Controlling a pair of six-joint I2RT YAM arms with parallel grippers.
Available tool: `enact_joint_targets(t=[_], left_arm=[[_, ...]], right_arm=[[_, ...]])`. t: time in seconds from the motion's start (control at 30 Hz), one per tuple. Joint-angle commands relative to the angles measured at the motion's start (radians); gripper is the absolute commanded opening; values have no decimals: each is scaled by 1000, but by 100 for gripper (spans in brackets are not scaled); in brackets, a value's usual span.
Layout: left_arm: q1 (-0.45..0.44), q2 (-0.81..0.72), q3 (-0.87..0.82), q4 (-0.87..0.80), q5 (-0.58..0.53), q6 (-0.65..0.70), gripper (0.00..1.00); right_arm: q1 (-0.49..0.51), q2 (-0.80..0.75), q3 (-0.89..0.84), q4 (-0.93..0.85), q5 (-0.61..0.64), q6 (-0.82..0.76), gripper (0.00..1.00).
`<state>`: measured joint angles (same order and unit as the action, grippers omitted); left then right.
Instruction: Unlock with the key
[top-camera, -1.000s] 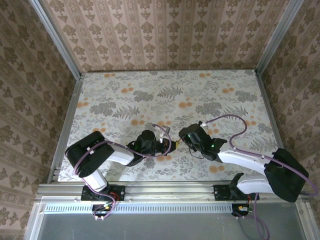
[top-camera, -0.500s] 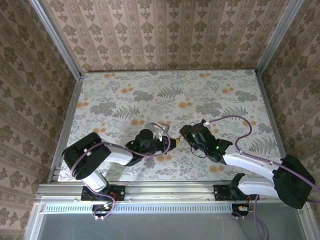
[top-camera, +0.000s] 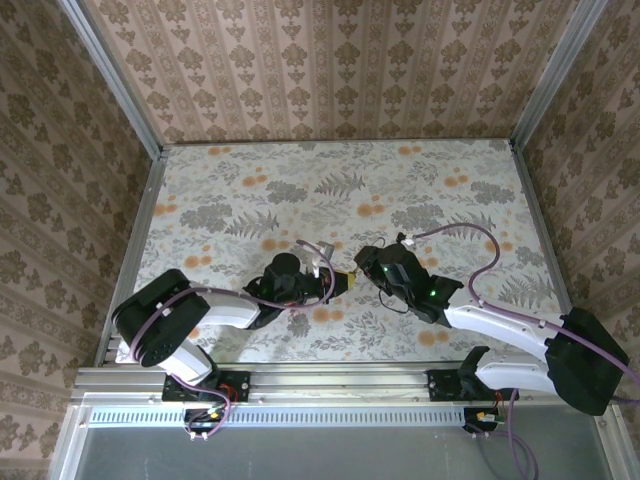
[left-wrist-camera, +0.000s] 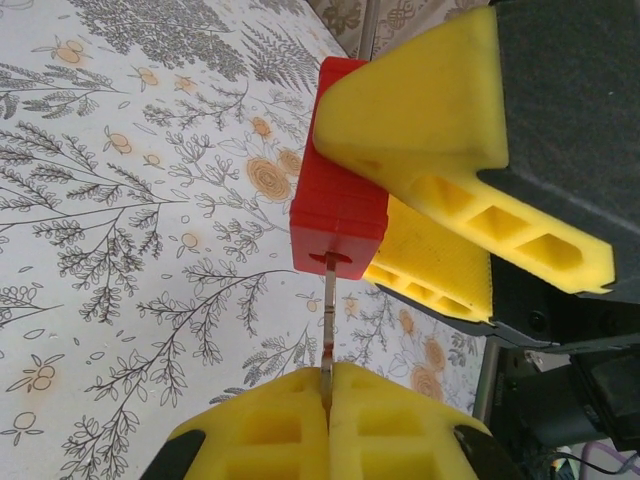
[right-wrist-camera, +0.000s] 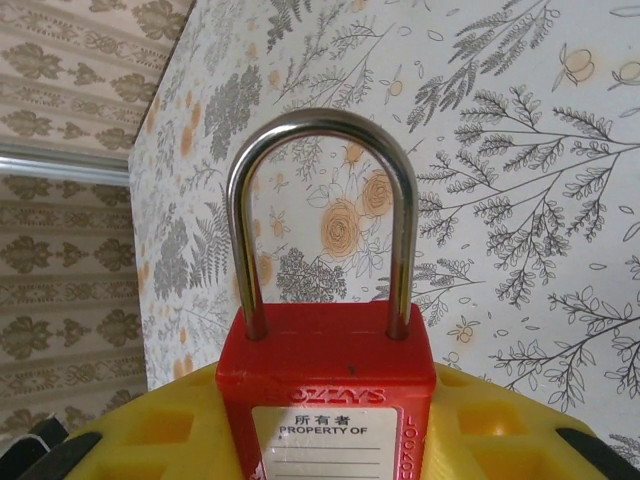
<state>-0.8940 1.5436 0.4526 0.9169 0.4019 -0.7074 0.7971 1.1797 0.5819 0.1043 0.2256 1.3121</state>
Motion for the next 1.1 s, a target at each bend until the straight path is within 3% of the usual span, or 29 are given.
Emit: enact_joint_targets(t=[0.0,0.23,0.47,0.67,0.83,1.07], left_arm=[[23,-80,149,377,1,-59,0],[37,-112,159,376,35,-76,0],[42,-120,148,373,-10,-44,0],[66,-108,175,371,71,-75,0],[61,-57,178,327,97,-119,0],[1,98,156,364,25,-164,0]], right_arm=[[142,4,20,-80,-456,-146,0],[128,-74,20,-133,-494,-262,0],[136,-114,-48,-61,-468,-111,0],[166,-111,-12,-207,-403,-141,0],[160,-78,47,-453,-311,-126,0],[162,19,9,-429,-326,-34,0]])
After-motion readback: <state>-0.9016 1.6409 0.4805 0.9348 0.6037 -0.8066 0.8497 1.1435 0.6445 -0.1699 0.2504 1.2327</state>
